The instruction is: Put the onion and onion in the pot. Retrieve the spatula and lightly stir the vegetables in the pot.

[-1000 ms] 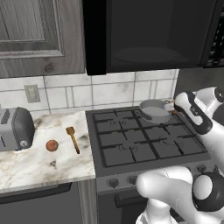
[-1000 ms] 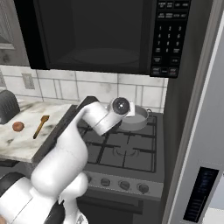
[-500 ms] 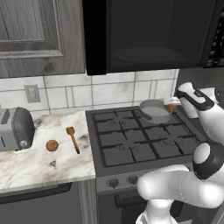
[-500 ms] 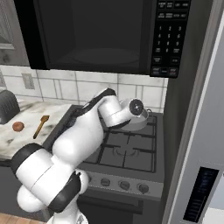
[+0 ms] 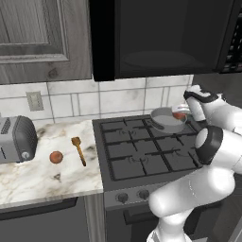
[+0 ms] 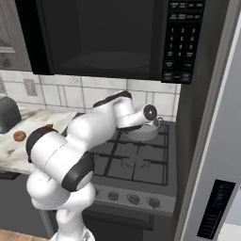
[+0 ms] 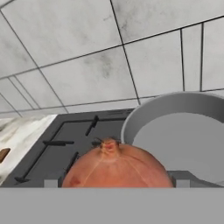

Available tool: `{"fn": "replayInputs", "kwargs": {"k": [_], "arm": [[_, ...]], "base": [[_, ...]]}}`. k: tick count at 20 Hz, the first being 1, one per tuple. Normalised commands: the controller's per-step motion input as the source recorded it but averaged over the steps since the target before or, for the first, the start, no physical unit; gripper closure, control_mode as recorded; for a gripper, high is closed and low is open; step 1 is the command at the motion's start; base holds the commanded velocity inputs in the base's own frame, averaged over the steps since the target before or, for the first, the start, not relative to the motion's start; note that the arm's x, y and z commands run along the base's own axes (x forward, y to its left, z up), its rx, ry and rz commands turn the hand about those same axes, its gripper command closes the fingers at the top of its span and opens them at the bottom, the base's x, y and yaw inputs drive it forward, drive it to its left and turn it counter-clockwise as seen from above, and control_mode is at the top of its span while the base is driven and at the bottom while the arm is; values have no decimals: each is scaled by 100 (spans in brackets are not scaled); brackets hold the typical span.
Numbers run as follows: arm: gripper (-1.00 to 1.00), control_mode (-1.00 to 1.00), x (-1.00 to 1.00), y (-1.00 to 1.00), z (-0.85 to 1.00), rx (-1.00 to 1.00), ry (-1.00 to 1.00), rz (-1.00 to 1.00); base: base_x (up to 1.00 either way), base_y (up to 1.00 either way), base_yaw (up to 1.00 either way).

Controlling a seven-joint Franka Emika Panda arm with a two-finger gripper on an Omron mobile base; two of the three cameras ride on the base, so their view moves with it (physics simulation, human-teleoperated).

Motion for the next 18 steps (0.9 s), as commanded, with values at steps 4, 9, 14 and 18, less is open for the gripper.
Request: {"fn": "replayInputs", "kwargs": {"k": [4, 9, 14, 18], "arm": [[100, -100, 21, 0, -57, 0, -7, 0], [100, -100, 37, 0, -9, 0, -7, 0], [100, -100, 35, -3, -3, -5, 0, 0], [100, -100, 30, -4, -15, -9, 0, 0]], "base": [[0, 0, 0], [0, 0, 0], [0, 0, 0], [0, 0, 0]]}}
